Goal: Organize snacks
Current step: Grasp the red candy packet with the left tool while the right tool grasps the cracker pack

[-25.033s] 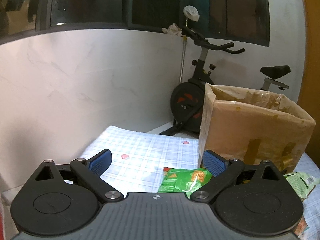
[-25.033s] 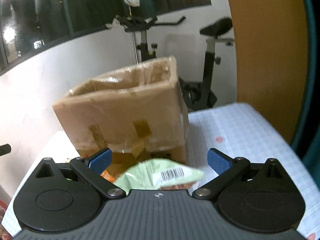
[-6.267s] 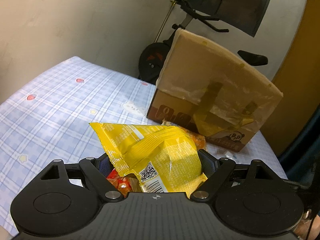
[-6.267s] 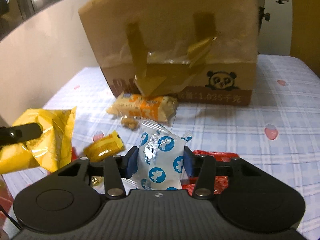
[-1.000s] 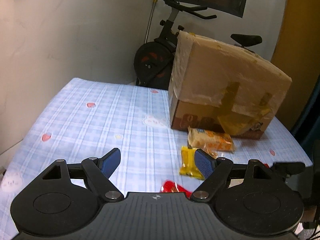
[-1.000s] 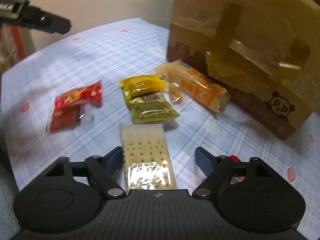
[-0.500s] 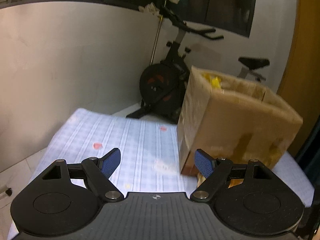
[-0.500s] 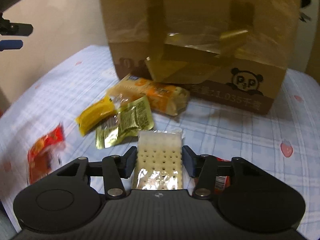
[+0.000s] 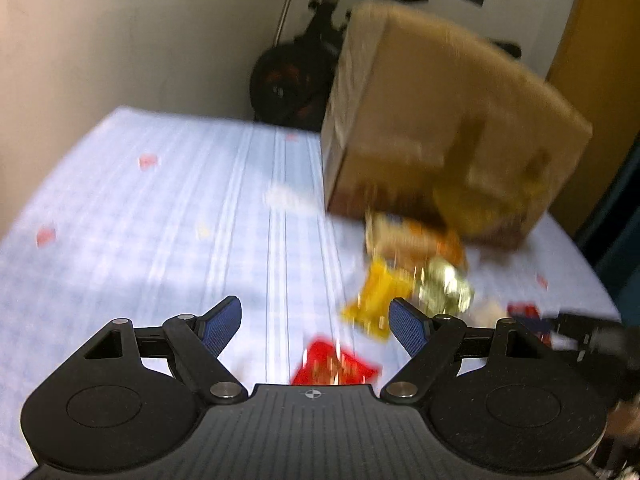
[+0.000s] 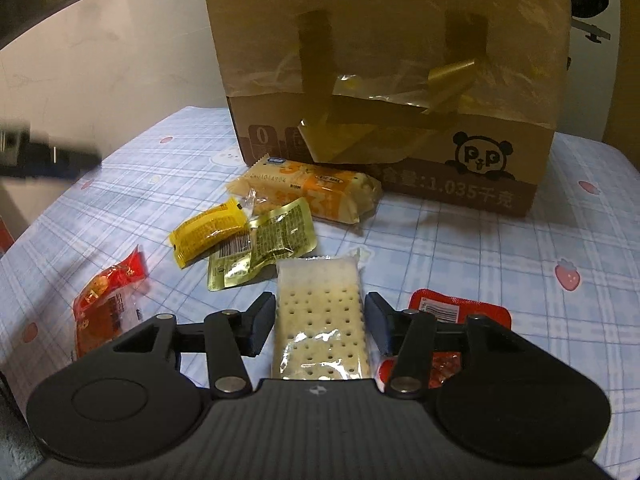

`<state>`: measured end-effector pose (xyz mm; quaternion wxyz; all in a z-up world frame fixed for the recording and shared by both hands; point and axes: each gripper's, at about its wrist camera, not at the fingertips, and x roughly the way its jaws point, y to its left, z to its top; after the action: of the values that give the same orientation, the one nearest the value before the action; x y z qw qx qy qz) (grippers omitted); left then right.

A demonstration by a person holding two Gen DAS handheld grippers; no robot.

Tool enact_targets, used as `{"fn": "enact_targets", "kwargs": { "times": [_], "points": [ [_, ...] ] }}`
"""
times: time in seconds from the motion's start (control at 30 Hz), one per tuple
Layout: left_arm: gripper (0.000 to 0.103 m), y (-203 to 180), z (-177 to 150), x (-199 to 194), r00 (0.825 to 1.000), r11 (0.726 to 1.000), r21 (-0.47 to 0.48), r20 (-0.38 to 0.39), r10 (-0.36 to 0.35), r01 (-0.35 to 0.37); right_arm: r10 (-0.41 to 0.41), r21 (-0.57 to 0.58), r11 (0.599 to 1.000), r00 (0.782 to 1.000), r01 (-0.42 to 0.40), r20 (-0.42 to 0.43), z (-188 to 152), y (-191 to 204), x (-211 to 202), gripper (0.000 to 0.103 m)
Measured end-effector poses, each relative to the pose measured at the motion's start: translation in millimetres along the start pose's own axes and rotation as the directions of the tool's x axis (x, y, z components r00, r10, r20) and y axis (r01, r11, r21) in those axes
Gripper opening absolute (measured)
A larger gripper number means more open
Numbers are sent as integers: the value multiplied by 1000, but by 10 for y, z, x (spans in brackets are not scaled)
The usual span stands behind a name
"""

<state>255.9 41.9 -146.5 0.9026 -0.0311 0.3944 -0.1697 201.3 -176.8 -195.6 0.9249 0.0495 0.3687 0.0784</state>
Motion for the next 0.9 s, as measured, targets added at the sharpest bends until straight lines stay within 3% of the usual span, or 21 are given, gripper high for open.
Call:
{"fn": "enact_targets", "kwargs": {
  "times": [0.17,0.4,0.63,0.7,0.77,0.9],
  "points": [
    [83,-3,-292,82,998,1000,27,-56,3,-1,2,-21,1000,1000,-3,-9,-11,22,16,54],
    [83,-109,-423,207,996,994,95,-69,52,-46,3,-1,1000,1000,-3,-12,-42,-1,-7,53],
    [81,-81,-431,226,997,997,46,-42,69,-67,9,-1,1000,1000,-9,-9,-55,4,-23,52],
    [75,-108,-457,213,995,994,70,-32,91,-89,7,0,1000,1000,-7,-8,-56,10,-24,52],
    [59,-137,-496,171,992,987,103,-17,122,-120,5,-1,1000,1000,-5,-7,-61,12,-18,52],
    [46,-91,-517,85,997,995,70,-9,78,-77,3,-4,1000,1000,-3,-4,-69,20,-22,52]
  ]
}}
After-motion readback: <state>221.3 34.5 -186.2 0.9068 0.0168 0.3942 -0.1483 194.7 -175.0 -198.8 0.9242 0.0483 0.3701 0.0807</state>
